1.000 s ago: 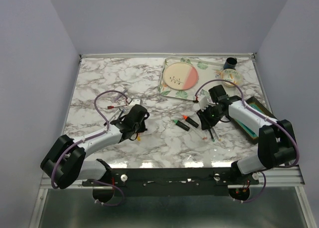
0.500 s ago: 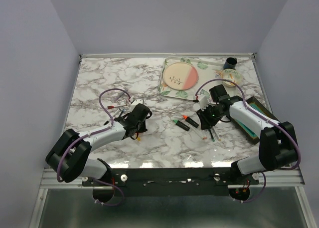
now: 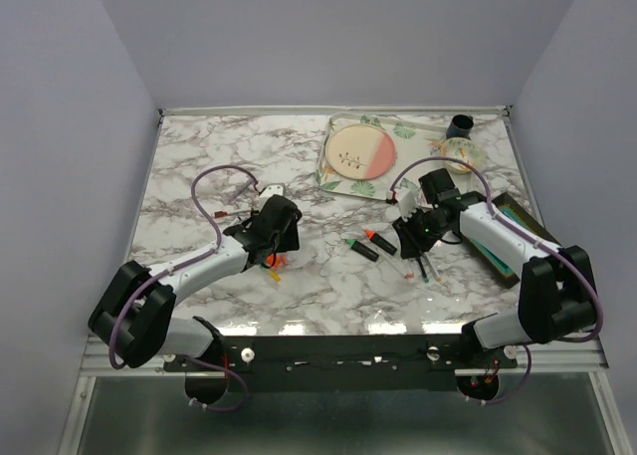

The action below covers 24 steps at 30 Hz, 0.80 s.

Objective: Open the pen caps

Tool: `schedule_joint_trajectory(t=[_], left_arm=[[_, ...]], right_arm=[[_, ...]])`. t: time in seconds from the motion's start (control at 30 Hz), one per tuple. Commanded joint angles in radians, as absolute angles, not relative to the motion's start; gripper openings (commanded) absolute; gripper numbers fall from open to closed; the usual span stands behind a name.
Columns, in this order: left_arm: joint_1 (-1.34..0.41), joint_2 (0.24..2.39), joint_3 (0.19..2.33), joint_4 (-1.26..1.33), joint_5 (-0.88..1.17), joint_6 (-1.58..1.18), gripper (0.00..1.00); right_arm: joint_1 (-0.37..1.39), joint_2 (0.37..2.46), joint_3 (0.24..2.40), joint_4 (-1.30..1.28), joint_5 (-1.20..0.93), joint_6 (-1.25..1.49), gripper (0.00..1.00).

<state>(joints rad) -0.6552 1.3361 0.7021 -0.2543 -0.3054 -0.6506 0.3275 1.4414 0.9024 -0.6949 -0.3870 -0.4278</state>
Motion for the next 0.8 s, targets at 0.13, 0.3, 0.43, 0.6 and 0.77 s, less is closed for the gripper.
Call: schedule_joint_trajectory(t=[0.13,0.3,0.43,0.6,0.77], left_arm=[[-0.451,1.275,0.746,-0.227,-0.304,-0.594,0.75],[-0.405,1.282,0.739,-0.279,-0.402,-0.565,0.75],[-0.364,1.337,0.745,-0.287,-0.423,-0.566,0.72],[-0.304,1.403,0.752,-0.268,-0.370,-0.560,0.63],[-0.279,1.468,0.755,-0.256,-0.348,-0.558,0.60]], right_arm=[[0.334,1.388,0.914,-0.716,-0.439,-0.460,0.41],[0.334,1.367,0.914,-0.718,-0.451,-0.465,0.41],[0.334,1.358,0.916,-0.723,-0.463,-0.468,0.41],[0.334,1.348,0.914,-0.723,-0.466,-0.469,0.41],[0.333,1.344,0.913,-0.724,-0.471,-0.471,0.41]])
